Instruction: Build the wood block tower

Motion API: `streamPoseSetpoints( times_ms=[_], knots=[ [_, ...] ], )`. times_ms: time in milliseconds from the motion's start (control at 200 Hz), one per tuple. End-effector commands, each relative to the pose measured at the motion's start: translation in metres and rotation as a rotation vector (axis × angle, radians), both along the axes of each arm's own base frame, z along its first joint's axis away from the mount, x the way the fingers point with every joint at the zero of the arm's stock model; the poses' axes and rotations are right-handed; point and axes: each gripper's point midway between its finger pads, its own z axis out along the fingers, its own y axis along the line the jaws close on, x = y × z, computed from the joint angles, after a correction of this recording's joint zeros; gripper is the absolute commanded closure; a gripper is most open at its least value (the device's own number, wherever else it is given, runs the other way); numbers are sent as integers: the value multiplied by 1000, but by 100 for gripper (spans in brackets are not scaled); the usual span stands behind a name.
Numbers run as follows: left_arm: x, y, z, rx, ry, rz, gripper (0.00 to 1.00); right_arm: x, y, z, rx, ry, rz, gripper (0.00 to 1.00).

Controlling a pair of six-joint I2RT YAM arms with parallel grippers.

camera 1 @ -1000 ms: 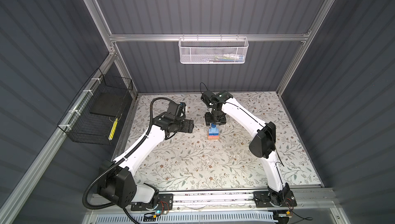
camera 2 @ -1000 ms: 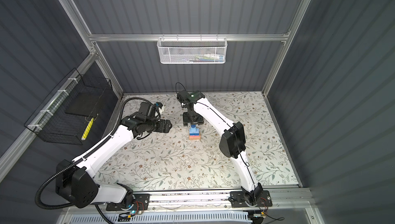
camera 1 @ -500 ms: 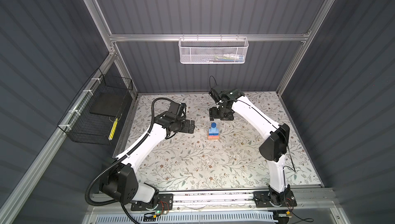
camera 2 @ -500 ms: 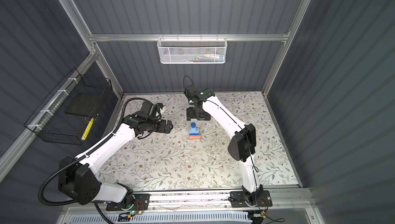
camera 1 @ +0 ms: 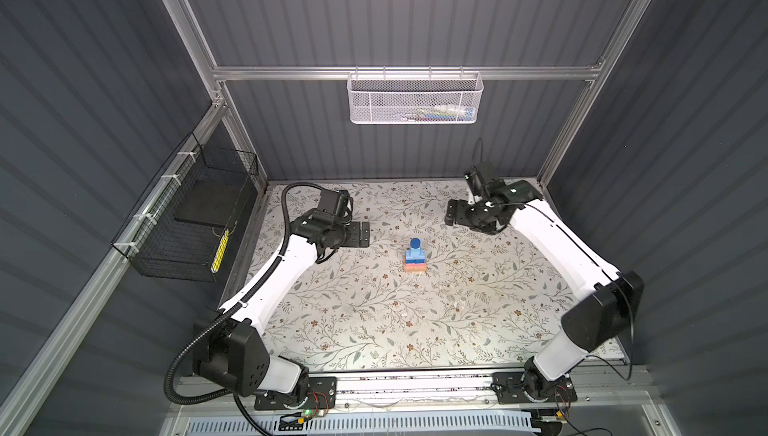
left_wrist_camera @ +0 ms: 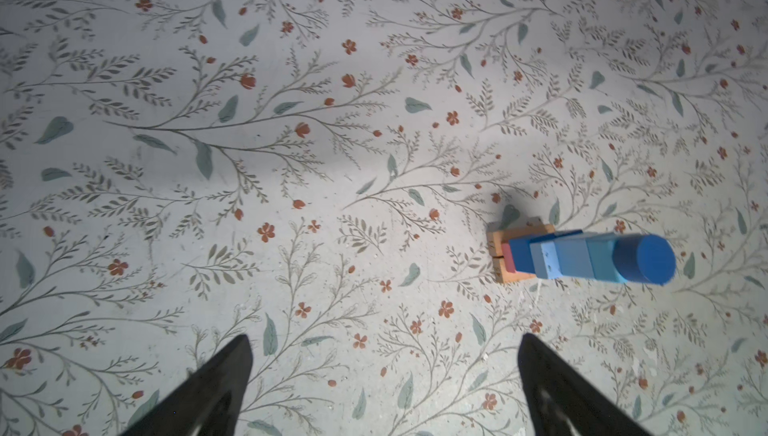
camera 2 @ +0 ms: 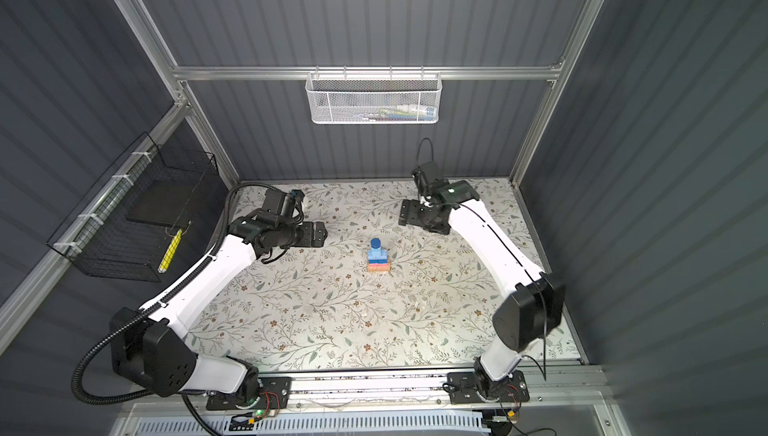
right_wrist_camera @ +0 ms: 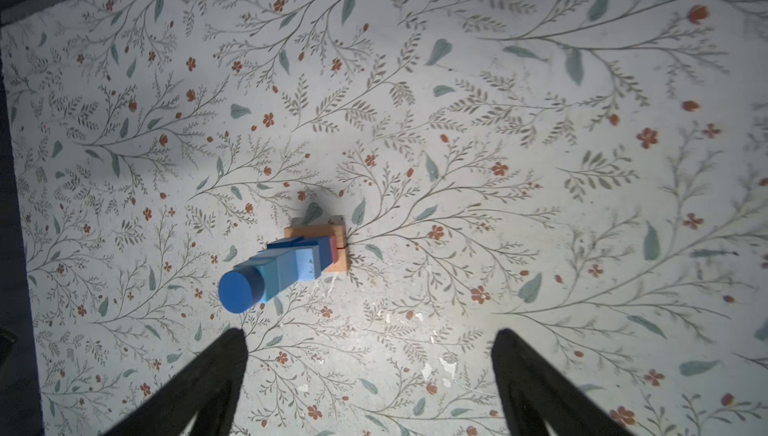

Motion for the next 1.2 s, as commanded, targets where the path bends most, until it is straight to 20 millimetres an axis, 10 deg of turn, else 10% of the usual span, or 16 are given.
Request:
streamPoseSetpoints(
  times_ms=[0, 220, 525, 920, 1196],
  knots=[
    [9, 26, 16, -25, -54, 128, 0, 2, -32, 23, 33, -156, -66, 4],
    [19, 63, 16, -61, -111, 285, 0, -16, -105, 41, -147, -445, -191, 1],
    [19, 122, -35, -27, -73, 509, 0, -17, -155, 2, -285, -554, -266, 1],
    [12, 188, -75, 175, -250, 678, 0, 8, -189, -59, -307, -549, -294, 3],
    [7, 192, -76, 184, -549, 626, 0, 21, -187, -87, -360, -661, -210, 1]
  ],
)
